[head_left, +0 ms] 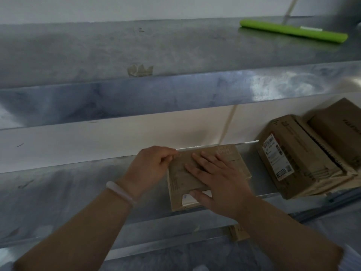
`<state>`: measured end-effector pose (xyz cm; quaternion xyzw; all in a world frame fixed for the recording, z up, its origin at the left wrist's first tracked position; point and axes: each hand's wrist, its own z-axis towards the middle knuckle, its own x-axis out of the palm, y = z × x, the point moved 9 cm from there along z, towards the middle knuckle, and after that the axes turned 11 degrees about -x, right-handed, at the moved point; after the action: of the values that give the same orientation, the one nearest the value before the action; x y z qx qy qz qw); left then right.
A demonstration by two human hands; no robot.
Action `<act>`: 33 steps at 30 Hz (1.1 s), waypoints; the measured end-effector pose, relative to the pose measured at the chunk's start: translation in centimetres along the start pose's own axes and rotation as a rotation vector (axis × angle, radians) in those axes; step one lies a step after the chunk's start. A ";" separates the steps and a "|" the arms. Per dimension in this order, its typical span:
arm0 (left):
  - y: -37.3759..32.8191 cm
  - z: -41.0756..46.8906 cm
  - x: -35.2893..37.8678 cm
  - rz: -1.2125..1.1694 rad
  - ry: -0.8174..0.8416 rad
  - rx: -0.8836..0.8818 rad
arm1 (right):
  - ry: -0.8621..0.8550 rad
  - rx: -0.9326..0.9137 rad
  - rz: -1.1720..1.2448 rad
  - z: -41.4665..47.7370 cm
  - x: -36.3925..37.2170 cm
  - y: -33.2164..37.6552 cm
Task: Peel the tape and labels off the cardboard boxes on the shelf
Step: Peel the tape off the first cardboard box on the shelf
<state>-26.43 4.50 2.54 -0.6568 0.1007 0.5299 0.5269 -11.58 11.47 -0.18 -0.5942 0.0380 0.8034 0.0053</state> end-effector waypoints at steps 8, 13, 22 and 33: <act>0.4 1.2 -1.2 0.077 -0.117 0.068 | 0.012 -0.001 -0.008 0.0 0.0 0.1; 0.3 2.5 0.2 0.154 -0.030 -0.018 | -0.025 -0.006 -0.006 -0.1 -0.3 0.1; 5.9 1.7 2.2 -0.659 -0.036 -0.666 | 0.014 0.000 -0.006 0.1 0.1 -0.1; 7.3 1.7 4.0 -0.831 0.001 -0.899 | 0.035 -0.003 0.033 -0.2 0.4 -0.1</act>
<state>-30.87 4.44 -4.73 -0.7993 -0.3974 0.2704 0.3607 -11.54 11.51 -0.62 -0.6075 0.0468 0.7929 -0.0096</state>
